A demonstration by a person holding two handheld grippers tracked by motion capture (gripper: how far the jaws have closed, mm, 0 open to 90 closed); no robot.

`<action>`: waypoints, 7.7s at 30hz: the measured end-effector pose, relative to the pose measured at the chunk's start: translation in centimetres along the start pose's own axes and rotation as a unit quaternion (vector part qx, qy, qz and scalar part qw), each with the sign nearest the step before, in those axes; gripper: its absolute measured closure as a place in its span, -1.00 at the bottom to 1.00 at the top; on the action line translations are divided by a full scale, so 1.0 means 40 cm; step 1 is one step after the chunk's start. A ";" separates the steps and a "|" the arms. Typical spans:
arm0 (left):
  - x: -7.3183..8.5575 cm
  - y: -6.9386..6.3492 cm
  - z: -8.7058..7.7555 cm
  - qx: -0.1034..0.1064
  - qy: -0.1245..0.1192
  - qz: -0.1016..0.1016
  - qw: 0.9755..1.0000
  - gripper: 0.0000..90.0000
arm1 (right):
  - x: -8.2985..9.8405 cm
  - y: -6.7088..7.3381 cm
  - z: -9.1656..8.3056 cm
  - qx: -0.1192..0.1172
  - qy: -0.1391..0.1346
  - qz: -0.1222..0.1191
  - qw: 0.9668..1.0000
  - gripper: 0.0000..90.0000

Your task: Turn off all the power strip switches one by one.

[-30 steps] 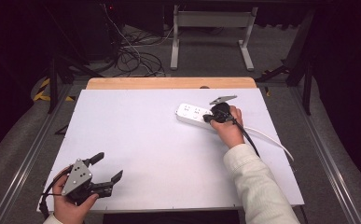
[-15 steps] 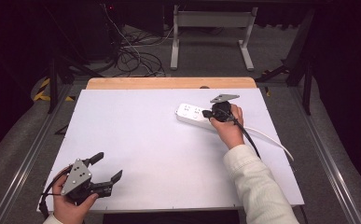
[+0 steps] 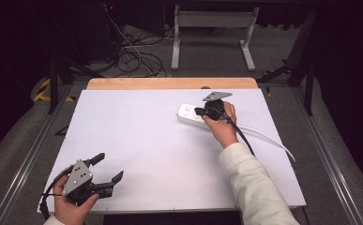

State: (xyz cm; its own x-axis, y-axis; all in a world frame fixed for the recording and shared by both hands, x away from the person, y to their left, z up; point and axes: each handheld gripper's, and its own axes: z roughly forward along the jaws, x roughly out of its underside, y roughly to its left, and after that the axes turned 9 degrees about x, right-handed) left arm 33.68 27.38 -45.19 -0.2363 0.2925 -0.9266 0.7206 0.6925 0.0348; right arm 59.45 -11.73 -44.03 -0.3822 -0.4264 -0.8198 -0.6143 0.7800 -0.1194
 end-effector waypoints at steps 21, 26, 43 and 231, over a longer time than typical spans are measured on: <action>0.000 0.001 0.000 0.002 0.001 0.001 1.000 -0.65 | 0.024 0.010 0.050 0.016 0.038 0.000 0.999 1.00; 0.000 0.000 0.000 0.000 0.000 0.002 1.000 -0.65 | 0.026 0.010 0.053 0.014 0.043 0.006 0.999 1.00; -0.001 0.000 -0.001 0.002 -0.001 0.001 1.000 -0.65 | 0.018 0.014 0.056 0.021 0.060 0.018 0.998 1.00; -0.002 -0.004 0.007 0.002 0.005 0.003 1.000 -0.68 | 0.337 0.017 -0.402 -0.092 -0.097 0.028 0.991 -0.53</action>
State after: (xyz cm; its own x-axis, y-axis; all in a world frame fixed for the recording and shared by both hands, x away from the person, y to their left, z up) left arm 33.75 27.07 -45.24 -0.2386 0.3030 -0.9227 0.7248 0.6879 0.0384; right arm 42.78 -24.29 -46.16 -0.2893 -0.2748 -0.9169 -0.7185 0.6953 0.0183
